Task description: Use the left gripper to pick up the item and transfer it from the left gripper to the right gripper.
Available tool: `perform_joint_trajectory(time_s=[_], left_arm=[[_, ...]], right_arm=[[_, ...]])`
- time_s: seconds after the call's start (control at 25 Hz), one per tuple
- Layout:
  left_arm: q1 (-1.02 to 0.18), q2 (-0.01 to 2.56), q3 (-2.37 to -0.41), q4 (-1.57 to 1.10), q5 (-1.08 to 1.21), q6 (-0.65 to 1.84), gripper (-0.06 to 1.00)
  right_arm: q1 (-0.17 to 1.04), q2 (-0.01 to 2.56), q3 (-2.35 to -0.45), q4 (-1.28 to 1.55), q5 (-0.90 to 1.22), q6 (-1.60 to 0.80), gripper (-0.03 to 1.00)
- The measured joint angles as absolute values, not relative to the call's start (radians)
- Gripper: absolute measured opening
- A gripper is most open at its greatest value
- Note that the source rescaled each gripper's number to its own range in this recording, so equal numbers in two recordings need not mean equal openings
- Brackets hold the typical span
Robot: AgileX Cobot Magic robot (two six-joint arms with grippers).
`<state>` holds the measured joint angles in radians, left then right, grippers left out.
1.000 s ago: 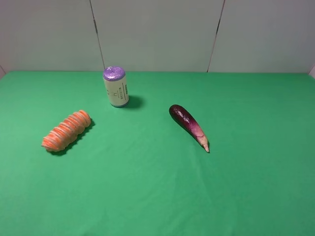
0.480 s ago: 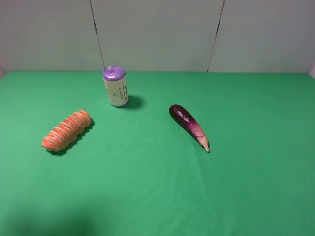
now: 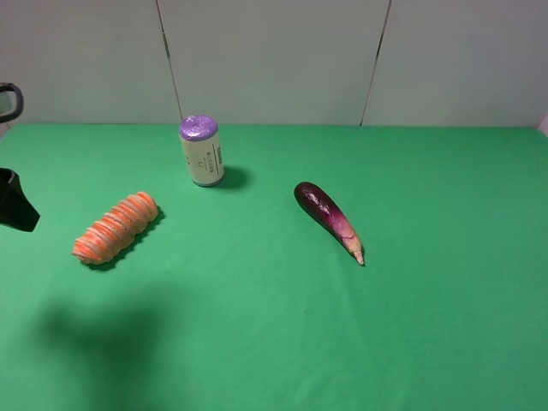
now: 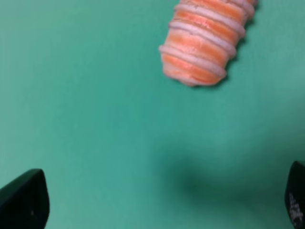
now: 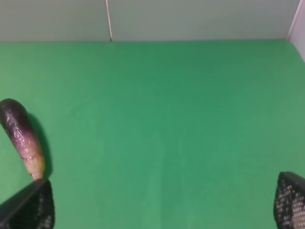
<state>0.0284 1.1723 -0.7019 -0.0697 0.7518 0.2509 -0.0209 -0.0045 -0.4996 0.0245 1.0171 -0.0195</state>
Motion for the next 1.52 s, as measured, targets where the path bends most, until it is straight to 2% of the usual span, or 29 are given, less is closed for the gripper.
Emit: perform_joint_trajectory(time_s=[0.76, 1.52], left_arm=[[-0.148, 1.635, -0.719, -0.081, 0.421, 0.327, 1.0], [-0.156, 1.818, -0.761, -0.08, 0.315, 0.42, 0.98]], right_arm=[[-0.021, -0.005, -0.5, 0.025, 1.017, -0.02, 1.0], [-0.021, -0.005, -0.5, 0.025, 1.017, -0.02, 1.0]])
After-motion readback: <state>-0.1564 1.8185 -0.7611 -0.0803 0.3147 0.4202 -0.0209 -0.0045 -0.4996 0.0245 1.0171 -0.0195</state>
